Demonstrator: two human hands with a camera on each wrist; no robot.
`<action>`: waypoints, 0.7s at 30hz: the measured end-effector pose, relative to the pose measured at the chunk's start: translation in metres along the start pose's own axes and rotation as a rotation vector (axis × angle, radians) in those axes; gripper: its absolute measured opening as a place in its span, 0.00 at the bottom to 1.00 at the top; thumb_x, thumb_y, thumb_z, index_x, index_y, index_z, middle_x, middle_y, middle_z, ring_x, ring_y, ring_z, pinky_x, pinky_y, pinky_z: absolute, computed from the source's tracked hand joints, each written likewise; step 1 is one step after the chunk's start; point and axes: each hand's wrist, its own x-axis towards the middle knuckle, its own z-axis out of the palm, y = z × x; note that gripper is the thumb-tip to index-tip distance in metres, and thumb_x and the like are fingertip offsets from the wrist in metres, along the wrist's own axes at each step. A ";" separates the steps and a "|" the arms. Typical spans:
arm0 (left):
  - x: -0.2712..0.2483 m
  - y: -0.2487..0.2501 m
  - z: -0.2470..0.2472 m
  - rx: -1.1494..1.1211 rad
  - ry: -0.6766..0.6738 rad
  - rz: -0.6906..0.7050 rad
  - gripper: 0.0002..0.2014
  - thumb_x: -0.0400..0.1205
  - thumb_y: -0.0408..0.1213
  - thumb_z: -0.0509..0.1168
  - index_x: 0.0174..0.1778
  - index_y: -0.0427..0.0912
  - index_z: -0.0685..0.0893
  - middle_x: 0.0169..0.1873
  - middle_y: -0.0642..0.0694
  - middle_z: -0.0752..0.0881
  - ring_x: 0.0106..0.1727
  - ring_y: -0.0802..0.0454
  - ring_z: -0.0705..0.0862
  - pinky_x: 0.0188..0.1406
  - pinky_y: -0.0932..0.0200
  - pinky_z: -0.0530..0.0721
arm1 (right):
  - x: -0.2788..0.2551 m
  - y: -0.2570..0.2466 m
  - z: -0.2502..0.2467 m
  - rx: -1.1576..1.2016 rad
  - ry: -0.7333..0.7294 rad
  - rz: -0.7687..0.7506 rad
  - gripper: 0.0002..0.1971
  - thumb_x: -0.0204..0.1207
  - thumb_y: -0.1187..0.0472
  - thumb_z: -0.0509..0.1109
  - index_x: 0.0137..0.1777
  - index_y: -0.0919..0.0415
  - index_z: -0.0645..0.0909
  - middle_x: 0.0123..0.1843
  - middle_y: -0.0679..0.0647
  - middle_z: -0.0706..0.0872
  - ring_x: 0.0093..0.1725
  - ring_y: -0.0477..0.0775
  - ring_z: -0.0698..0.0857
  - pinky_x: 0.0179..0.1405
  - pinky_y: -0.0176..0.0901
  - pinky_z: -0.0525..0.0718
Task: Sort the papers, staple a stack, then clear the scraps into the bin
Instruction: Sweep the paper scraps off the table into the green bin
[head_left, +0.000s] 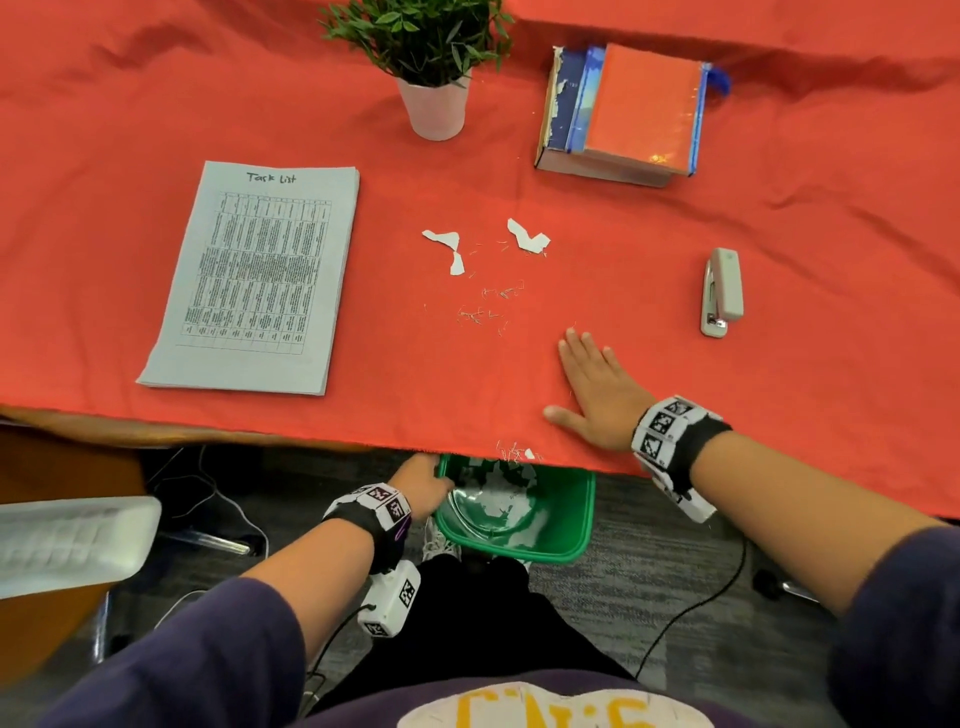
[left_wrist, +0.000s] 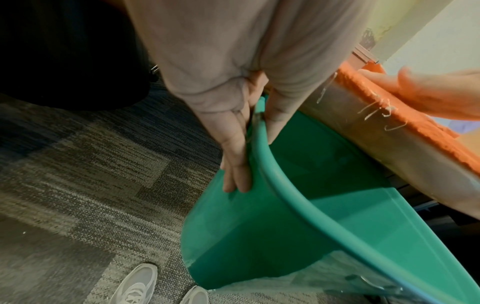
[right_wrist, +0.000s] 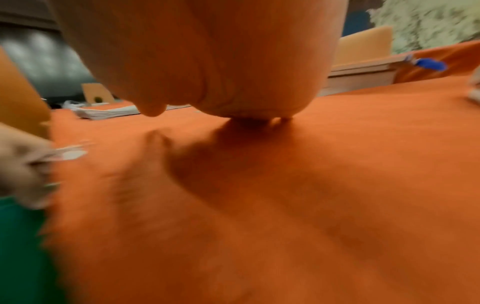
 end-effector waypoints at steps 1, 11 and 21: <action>0.002 -0.001 0.000 -0.006 -0.002 -0.002 0.27 0.84 0.34 0.62 0.79 0.31 0.65 0.45 0.41 0.83 0.37 0.50 0.79 0.42 0.59 0.76 | -0.008 -0.012 0.008 -0.014 -0.027 -0.044 0.49 0.76 0.26 0.38 0.80 0.62 0.24 0.81 0.59 0.23 0.81 0.58 0.27 0.83 0.58 0.37; 0.001 -0.001 -0.003 0.042 -0.020 0.008 0.20 0.83 0.34 0.63 0.71 0.32 0.74 0.33 0.48 0.80 0.30 0.53 0.78 0.34 0.60 0.77 | -0.070 -0.075 0.036 -0.017 -0.174 -0.455 0.43 0.82 0.31 0.45 0.83 0.56 0.31 0.83 0.50 0.27 0.82 0.50 0.26 0.80 0.45 0.29; 0.003 -0.003 -0.001 0.032 0.006 0.050 0.18 0.83 0.33 0.63 0.68 0.36 0.77 0.60 0.38 0.84 0.51 0.48 0.81 0.54 0.59 0.77 | -0.042 -0.073 0.034 -0.191 -0.238 -0.435 0.44 0.81 0.31 0.42 0.83 0.60 0.29 0.83 0.56 0.25 0.82 0.54 0.27 0.84 0.52 0.34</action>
